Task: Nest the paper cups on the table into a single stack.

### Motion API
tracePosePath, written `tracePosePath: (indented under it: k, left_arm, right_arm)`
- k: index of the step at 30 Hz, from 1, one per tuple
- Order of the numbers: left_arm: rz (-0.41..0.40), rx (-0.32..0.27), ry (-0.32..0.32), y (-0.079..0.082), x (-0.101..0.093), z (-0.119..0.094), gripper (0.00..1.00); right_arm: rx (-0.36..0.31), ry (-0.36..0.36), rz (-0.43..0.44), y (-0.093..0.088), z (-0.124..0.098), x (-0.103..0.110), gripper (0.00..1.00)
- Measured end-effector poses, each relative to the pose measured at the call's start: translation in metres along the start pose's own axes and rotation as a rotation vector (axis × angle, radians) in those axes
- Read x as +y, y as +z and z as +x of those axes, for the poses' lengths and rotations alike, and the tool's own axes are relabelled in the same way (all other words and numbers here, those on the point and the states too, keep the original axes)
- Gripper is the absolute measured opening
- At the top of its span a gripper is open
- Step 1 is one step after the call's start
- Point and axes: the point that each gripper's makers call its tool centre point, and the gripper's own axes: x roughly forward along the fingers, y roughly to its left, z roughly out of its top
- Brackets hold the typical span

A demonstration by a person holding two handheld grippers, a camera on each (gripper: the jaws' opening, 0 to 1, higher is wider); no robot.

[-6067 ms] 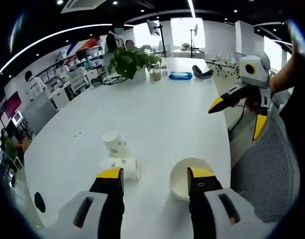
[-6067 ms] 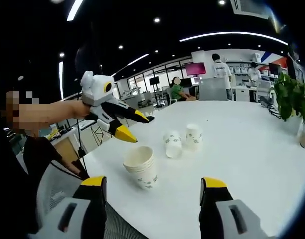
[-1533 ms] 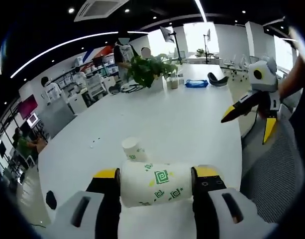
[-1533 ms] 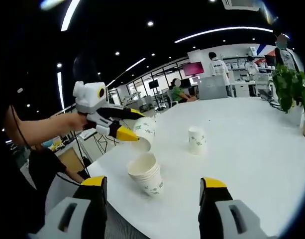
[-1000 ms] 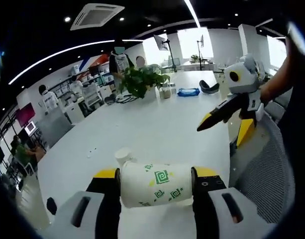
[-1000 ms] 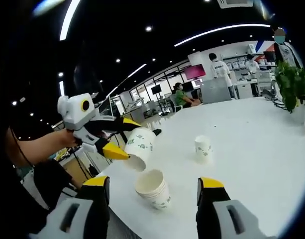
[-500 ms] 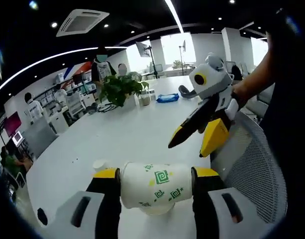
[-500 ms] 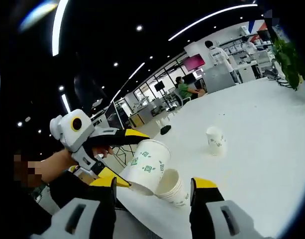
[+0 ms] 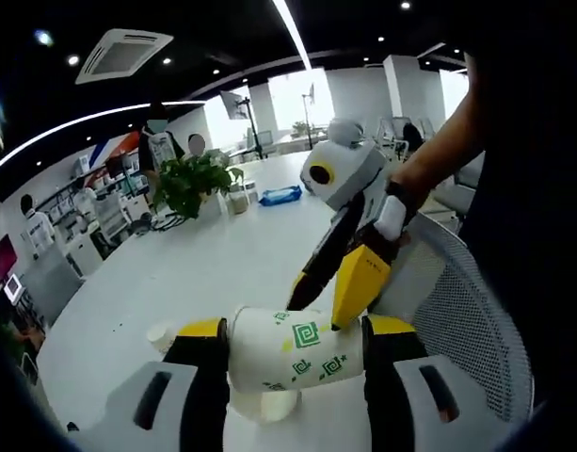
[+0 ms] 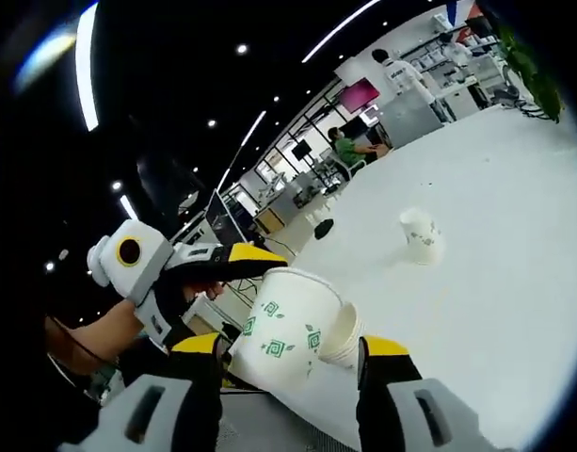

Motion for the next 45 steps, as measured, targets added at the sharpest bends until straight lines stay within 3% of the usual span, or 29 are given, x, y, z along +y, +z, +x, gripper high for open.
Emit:
tracePosePath:
  k: [11, 19, 31, 34, 45]
  left_arm:
    - [0.02, -0.028, -0.048, 0.006, -0.011, 0.007, 0.55]
    - [0.054, -0.035, -0.069, 0.007, -0.018, 0.012, 0.55]
    - [0.014, -0.028, -0.07, 0.001, -0.02, 0.014, 0.54]
    - [-0.002, -0.026, -0.078, 0.0, -0.018, 0.012, 0.44]
    - [-0.105, -0.021, -0.129, -0.003, -0.017, 0.004, 0.41]
  right_arm:
    - [0.039, 0.016, 0.064, -0.008, 0.005, -0.002, 0.55]
    - [0.066, 0.037, 0.117, -0.014, 0.006, 0.0, 0.44]
    - [0.08, 0.023, 0.122, -0.02, 0.006, -0.003, 0.4]
    - [0.087, 0.006, 0.102, -0.022, 0.005, -0.007, 0.38]
    - [0.077, -0.004, 0.079, -0.022, 0.003, -0.009, 0.36]
